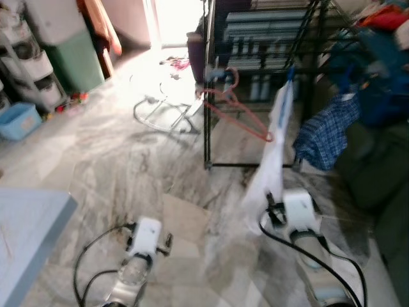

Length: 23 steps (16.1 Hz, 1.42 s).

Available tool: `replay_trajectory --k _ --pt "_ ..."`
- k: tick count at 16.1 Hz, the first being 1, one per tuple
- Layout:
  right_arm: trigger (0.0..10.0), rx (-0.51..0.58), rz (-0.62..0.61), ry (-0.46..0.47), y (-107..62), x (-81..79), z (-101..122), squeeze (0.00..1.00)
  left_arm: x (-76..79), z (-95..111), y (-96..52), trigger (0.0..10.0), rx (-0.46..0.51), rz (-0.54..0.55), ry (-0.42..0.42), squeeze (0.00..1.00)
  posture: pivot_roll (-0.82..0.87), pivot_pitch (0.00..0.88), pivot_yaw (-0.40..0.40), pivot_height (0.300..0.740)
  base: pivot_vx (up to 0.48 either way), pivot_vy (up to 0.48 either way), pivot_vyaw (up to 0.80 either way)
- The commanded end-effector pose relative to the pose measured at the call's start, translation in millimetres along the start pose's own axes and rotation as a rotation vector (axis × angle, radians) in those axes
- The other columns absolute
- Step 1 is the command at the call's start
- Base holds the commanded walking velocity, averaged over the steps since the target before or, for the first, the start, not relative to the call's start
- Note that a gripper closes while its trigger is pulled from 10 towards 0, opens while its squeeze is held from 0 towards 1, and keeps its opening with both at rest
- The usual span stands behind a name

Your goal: Hang hanger

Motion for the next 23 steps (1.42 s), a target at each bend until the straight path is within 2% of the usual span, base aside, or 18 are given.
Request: replay_trajectory --k 1,3,4,5,7,8,10,13,15,16,17,18,20,21,23 --pt "10.0 -0.044 0.072 0.039 -1.6 -16.9 -8.6 0.02 -13.1 -3.6 -1.6 10.0 -0.032 0.022 0.024 0.0 -0.15 0.0 0.03 0.74 0.0 0.0 0.0" --pt "10.0 -0.124 0.133 0.065 -4.9 -28.9 -25.7 0.0 -16.8 -6.6 -1.5 10.0 -0.069 0.025 0.029 0.0 -0.14 0.0 0.024 0.74 0.0 0.0 0.0" --pt "10.0 -0.197 0.243 0.067 -10.2 -48.0 -42.3 0.0 -28.0 -12.6 -3.5 10.0 -0.119 0.068 0.054 0.0 -0.14 0.0 0.023 0.74 0.0 0.0 0.0" --pt "10.0 -0.223 0.275 0.09 -12.1 -52.2 -47.1 0.0 -29.2 -16.6 -5.0 10.0 -0.141 0.068 0.065 0.0 -0.14 0.0 0.021 0.74 0.0 0.0 0.0" --pt "10.0 -0.369 0.33 0.131 -21.6 -59.8 -68.7 0.0 -30.5 -39.2 -14.5 10.0 -0.249 0.043 0.121 0.0 -0.11 0.0 0.004 0.74 0.0 0.0 0.0" --pt "10.0 -0.369 0.33 0.131 -21.6 -59.8 -68.7 0.0 -30.5 -39.2 -14.5 10.0 -0.249 0.043 0.121 0.0 -0.11 0.0 0.004 0.74 0.0 0.0 0.0" --pt "10.0 -0.446 0.444 0.061 -34.5 -70.9 -83.2 0.0 -22.5 -60.4 -24.0 10.0 -0.349 -0.033 0.193 0.0 -0.11 0.0 -0.02 0.74 0.0 0.0 0.0" --pt "10.0 -0.465 0.515 -0.009 -42.5 -73.5 -91.7 0.0 -20.3 -73.4 -31.4 10.0 -0.407 -0.066 0.227 0.0 -0.12 0.0 -0.022 0.74 0.0 0.0 0.53" --pt "10.0 -0.486 0.491 0.027 -43.8 -71.0 -94.9 0.0 -25.5 -79.4 -36.7 10.0 -0.423 -0.067 0.258 0.0 -0.07 0.0 -0.045 0.74 0.0 0.0 0.8" --pt "10.0 -0.503 0.491 0.046 -46.1 -72.2 -97.1 0.0 -34.6 -83.0 -41.5 10.0 -0.432 -0.048 0.246 0.0 -0.03 0.0 -0.064 0.74 0.0 0.0 0.8" --pt "10.0 -0.504 0.535 0.029 -50.0 -78.5 -97.7 0.0 -44.9 -83.7 -44.5 10.0 -0.432 -0.002 0.197 0.0 0.0 0.0 -0.07 0.74 0.0 0.0 0.5" --pt "10.0 -0.502 0.6 -0.023 -53.8 -82.1 -99.3 0.0 -54.3 -87.8 -49.8 10.0 -0.442 0.049 0.139 0.0 0.02 0.0 -0.071 0.74 0.0 0.0 0.0" --pt "10.0 -0.512 0.596 -0.037 -52.3 -77.1 -101.2 0.0 -50.1 -90.2 -50.7 10.0 -0.438 0.047 0.103 0.0 0.02 0.0 -0.068 0.74 0.0 0.0 0.0" --pt "10.0 -0.52 0.592 -0.043 -52.5 -75.2 -102.6 0.0 -47.2 -91.2 -50.9 10.0 -0.44 0.032 0.114 0.0 0.03 0.0 -0.07 0.74 0.0 0.0 0.0" --pt "10.0 -0.543 0.586 -0.071 -53.1 -68.5 -107.4 0.0 -31.6 -89.8 -46.7 10.0 -0.428 -0.044 0.164 0.0 0.03 0.0 -0.065 0.74 0.0 -0.315 0.0"
Point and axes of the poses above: a point about 5 cm out from each wrist's last joint towards the gripper, its own y axis pointing out of the wrist towards the gripper, its own z axis along the axis of the wrist's last joint, x = y × z, the point moved 1 cm from there along y, pointing out of the wrist towards the gripper, and after that the axes turned 14 degrees about -y, right-handed, at the moved point
